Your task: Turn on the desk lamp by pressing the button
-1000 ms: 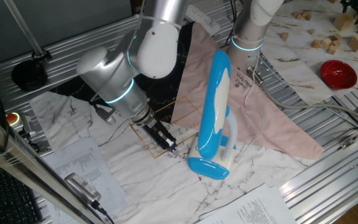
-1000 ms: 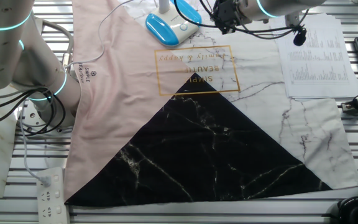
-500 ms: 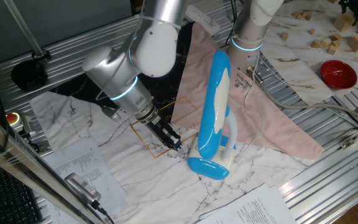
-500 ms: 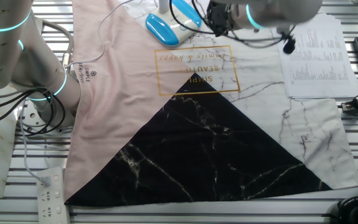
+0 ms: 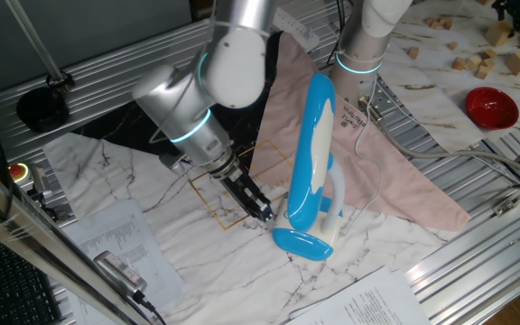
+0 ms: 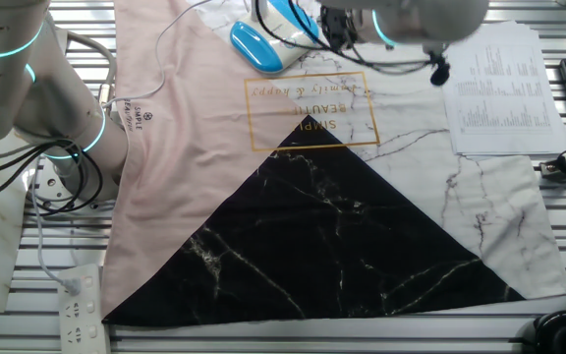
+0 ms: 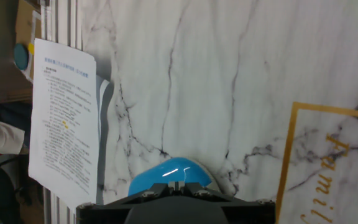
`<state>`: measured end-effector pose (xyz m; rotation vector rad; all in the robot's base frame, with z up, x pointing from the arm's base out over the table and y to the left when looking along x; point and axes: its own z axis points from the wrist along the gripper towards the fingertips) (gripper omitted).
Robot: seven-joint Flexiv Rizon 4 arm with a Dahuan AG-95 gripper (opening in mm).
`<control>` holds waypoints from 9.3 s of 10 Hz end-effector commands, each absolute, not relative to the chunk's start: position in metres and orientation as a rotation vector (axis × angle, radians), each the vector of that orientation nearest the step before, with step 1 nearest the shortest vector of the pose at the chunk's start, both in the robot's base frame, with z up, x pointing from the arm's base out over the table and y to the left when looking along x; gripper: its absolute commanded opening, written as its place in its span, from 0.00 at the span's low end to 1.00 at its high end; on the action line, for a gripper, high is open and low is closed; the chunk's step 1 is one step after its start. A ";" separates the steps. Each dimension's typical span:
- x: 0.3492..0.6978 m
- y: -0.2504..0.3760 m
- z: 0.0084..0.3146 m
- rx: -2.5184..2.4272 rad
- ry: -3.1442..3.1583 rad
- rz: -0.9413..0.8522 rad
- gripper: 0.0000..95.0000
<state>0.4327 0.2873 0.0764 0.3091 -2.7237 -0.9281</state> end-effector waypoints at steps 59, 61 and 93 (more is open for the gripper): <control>0.388 0.288 0.068 0.320 -2.740 -0.829 0.00; 0.388 0.288 0.068 0.237 -2.743 -0.813 0.00; 0.381 0.264 0.049 0.323 -2.754 -0.813 0.00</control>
